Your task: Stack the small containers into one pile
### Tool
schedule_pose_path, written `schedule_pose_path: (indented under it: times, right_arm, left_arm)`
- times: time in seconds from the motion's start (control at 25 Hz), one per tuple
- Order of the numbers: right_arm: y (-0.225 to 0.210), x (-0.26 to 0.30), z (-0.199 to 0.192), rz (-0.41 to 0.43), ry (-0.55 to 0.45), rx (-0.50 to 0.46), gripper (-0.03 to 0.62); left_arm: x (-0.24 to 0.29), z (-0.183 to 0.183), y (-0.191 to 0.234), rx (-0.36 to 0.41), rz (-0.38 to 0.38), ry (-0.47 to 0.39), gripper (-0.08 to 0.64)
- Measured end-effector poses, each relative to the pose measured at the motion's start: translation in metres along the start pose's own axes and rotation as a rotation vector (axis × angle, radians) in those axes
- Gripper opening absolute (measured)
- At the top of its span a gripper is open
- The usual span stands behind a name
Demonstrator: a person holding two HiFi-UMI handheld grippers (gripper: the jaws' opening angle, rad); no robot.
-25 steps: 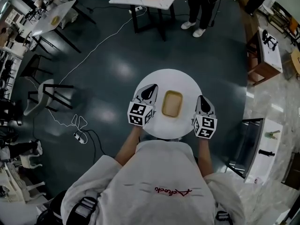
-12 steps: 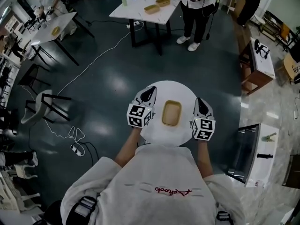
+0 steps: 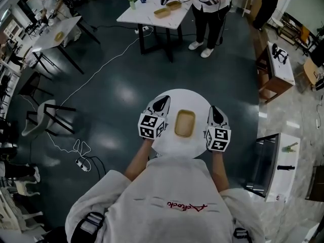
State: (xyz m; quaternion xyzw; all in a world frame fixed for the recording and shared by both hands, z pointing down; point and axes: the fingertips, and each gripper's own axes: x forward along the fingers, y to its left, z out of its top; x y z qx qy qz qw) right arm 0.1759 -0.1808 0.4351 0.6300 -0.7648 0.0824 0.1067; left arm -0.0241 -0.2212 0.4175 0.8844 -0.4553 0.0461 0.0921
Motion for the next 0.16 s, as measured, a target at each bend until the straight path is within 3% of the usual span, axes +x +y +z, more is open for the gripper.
schedule_pose_path:
  times: [0.16]
  right_arm:
    - [0.0027,0.0029,-0.0030,0.005,0.006,0.003,0.020]
  left_arm:
    - [0.0012,-0.0046,0.0007,-0.005,0.000,0.010,0.009]
